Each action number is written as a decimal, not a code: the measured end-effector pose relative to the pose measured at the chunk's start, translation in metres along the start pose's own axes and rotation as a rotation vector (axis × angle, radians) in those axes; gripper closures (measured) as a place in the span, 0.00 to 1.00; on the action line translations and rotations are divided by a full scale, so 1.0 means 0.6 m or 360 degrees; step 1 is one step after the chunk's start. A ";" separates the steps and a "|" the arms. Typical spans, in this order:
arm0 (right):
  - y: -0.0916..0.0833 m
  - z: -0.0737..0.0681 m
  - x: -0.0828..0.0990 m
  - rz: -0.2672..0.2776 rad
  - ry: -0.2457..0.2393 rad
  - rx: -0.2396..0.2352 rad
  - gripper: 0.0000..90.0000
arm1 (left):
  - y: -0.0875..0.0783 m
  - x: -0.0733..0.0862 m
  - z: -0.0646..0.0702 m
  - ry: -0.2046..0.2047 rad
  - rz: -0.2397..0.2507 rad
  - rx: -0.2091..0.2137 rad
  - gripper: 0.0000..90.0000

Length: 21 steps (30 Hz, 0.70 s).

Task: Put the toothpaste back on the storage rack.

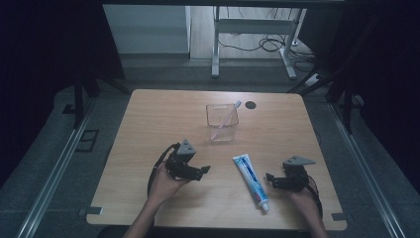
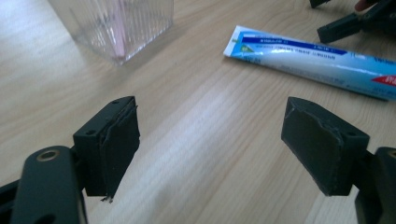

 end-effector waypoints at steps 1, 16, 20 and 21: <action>0.000 0.000 0.000 0.0000 0.0000 0.0000 0.17 | 0.000 0.006 0.000 -0.0007 -0.0001 0.0000 0.22; -0.007 -0.008 0.003 -0.0043 -0.0014 -0.0104 0.13 | 0.007 0.097 -0.007 -0.0114 -0.0049 -0.0039 0.22; -0.012 -0.009 0.003 -0.0071 0.0007 -0.0130 0.20 | 0.012 0.119 -0.007 -0.0141 -0.0070 -0.0048 0.22; -0.013 -0.009 0.003 -0.0074 0.0013 -0.0142 0.22 | 0.014 0.125 -0.006 -0.0144 -0.0079 -0.0053 0.22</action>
Point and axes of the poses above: each handheld gripper's, and its own axes: y roughly forward along the jaws, x roughly out of its underside, z roughly to its right, the point moved 6 cm from there along y, roughly forward along the jaws, and after that the axes turned 14 degrees about -z, right-handed, at the moved point
